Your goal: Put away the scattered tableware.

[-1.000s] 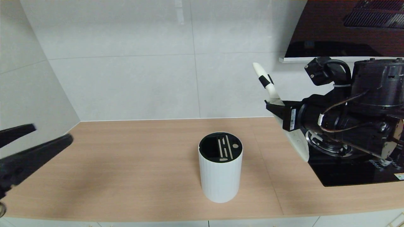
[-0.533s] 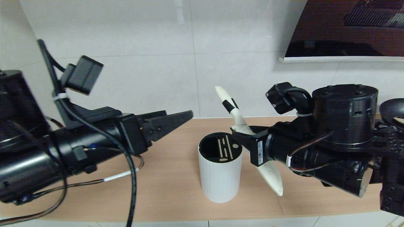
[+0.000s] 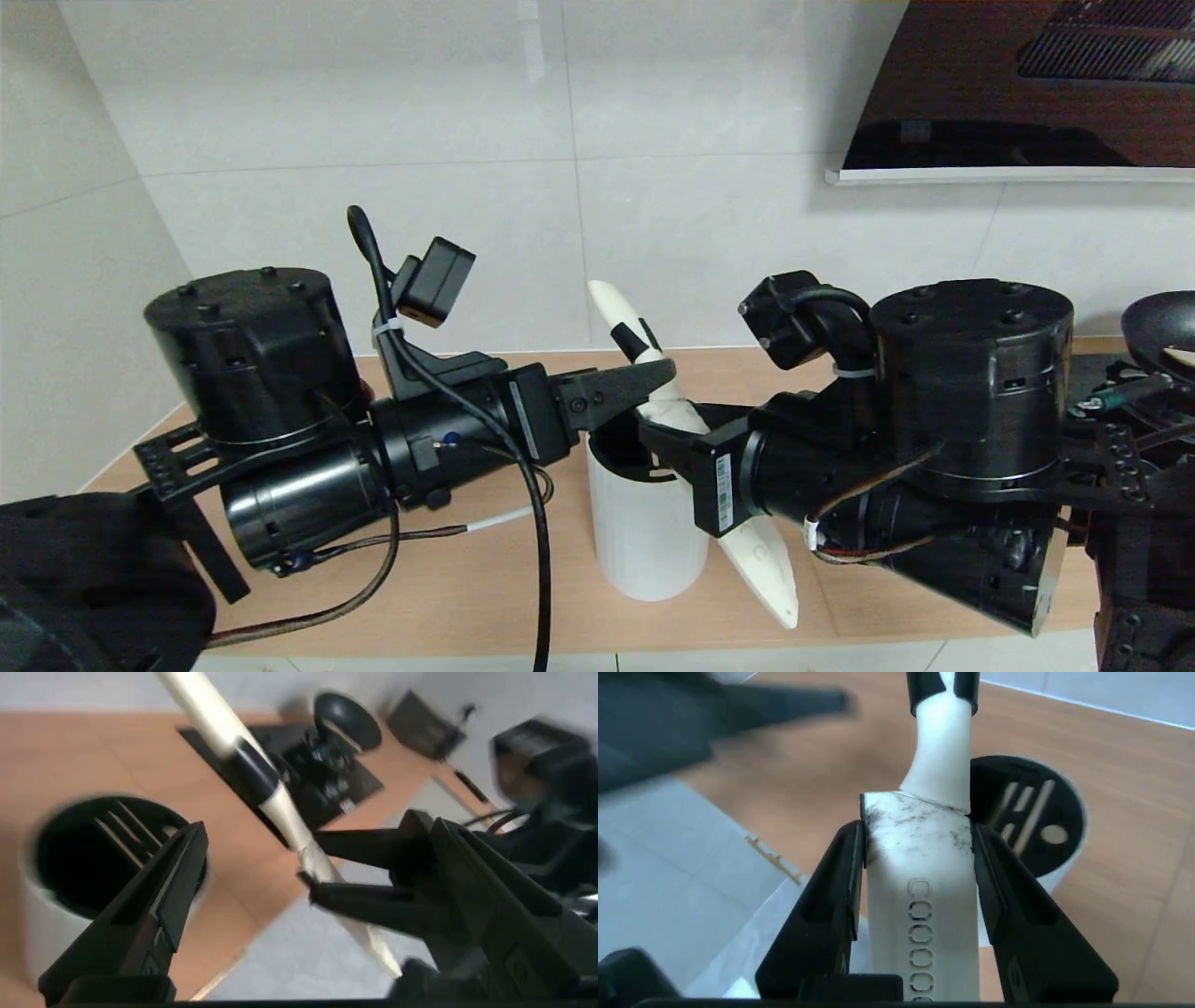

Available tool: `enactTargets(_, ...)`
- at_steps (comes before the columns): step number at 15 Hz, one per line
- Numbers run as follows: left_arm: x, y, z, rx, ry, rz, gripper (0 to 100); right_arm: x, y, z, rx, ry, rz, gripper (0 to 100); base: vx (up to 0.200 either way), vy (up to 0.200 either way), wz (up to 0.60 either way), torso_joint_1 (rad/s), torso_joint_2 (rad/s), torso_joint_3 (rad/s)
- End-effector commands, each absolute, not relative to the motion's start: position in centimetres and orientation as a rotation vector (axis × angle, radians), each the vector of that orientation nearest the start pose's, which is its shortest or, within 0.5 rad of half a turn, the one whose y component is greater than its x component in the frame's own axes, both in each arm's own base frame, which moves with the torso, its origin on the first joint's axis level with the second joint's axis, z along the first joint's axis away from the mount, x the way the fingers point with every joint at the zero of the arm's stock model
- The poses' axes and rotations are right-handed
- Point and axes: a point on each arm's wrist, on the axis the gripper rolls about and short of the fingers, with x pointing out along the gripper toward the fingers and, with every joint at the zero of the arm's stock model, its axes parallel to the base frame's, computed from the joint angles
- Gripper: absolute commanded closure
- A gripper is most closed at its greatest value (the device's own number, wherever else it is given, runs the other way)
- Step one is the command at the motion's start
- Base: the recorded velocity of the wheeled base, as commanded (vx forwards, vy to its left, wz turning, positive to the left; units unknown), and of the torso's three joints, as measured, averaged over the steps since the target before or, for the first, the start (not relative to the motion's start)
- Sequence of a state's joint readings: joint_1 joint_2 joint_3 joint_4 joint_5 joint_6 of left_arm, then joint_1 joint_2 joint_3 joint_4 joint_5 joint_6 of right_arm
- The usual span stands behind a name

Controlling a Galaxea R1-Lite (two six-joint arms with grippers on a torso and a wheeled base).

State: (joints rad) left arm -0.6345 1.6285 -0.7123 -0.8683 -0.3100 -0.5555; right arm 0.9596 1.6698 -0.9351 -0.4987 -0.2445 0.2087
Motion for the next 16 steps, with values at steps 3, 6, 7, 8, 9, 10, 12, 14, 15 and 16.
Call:
enactTargets(3, 23.6, -18.3, 19.3, -0.504, 0.322, -0.868, 0, 17.4, 25.5, 21.1, 0.054, 0.278, 0.705, 100, 0.000, 0.000, 0.00, 0.000, 0.00, 0.000)
enactTargets(6, 23.6, -18.2, 19.7, -0.511, 0.289, -0.850, 0, 17.4, 25.6, 21.0, 0.052, 0.280, 0.706, 100, 0.000, 0.000, 0.00, 0.000, 0.00, 0.000)
enactTargets(7, 23.6, -18.2, 20.0, -0.515, 0.268, -0.845, 0, 17.4, 25.6, 21.0, 0.052, 0.280, 0.706, 100, 0.000, 0.000, 0.00, 0.000, 0.00, 0.000)
enactTargets(8, 23.7, -18.2, 20.1, -0.517, 0.259, -0.845, 0, 17.4, 25.6, 21.0, 0.051, 0.282, 0.706, 100, 0.000, 0.000, 0.00, 0.000, 0.00, 0.000)
enactTargets(9, 23.7, -18.2, 20.0, -0.517, 0.261, -0.844, 0, 17.3, 25.6, 21.0, 0.050, 0.283, 0.708, 100, 0.000, 0.000, 0.00, 0.000, 0.00, 0.000)
enactTargets(10, 23.7, -18.2, 20.0, -0.517, 0.261, -0.844, 0, 17.0, 25.6, 20.9, 0.048, 0.285, 0.716, 100, 0.000, 0.000, 0.00, 0.000, 0.00, 0.000)
enactTargets(12, 23.7, -18.2, 19.9, -0.516, 0.264, -0.843, 0, 17.0, 25.6, 21.0, 0.050, 0.282, 0.717, 100, 0.000, 0.000, 0.00, 0.000, 0.00, 0.000)
enactTargets(14, 23.7, -18.3, 19.8, -0.515, 0.269, -0.843, 0, 17.0, 25.6, 21.0, 0.053, 0.277, 0.719, 100, 0.000, 0.000, 0.00, 0.000, 0.00, 0.000)
enactTargets(15, 23.8, -18.4, 19.7, -0.514, 0.273, -0.842, 0, 17.0, 25.6, 21.0, 0.054, 0.276, 0.719, 100, 0.000, 0.000, 0.00, 0.000, 0.00, 0.000)
enactTargets(16, 23.8, -18.4, 19.6, -0.514, 0.275, -0.842, 0, 17.0, 25.7, 21.0, 0.053, 0.277, 0.719, 100, 0.000, 0.000, 0.00, 0.000, 0.00, 0.000)
